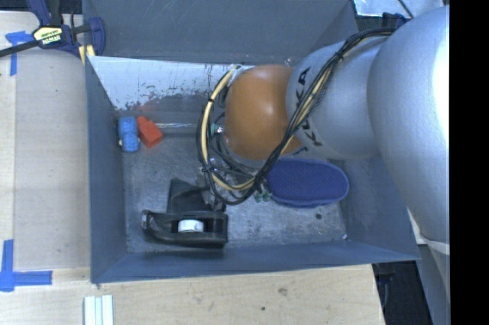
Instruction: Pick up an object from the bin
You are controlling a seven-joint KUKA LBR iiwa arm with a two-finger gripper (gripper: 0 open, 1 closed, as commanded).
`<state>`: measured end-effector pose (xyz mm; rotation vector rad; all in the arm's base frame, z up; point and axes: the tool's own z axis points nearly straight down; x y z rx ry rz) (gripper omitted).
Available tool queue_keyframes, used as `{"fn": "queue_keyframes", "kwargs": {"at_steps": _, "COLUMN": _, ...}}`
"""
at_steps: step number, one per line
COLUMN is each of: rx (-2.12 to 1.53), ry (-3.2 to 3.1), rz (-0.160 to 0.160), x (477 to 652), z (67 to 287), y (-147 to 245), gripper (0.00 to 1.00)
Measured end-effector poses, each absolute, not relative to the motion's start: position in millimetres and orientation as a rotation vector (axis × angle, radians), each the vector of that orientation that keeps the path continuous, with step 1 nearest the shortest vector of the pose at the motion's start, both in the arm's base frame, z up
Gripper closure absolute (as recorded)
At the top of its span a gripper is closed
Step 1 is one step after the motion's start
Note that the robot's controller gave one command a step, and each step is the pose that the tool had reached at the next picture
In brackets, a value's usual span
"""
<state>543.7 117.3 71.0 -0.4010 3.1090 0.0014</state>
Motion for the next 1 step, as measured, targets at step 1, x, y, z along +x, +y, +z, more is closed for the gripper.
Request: {"fn": "queue_keyframes", "kwargs": {"at_steps": 1, "rx": -0.344, "ry": 3.11, "rz": 0.001, "x": 551.6, "z": 206.7, "y": 110.0, "gripper": 1.0}}
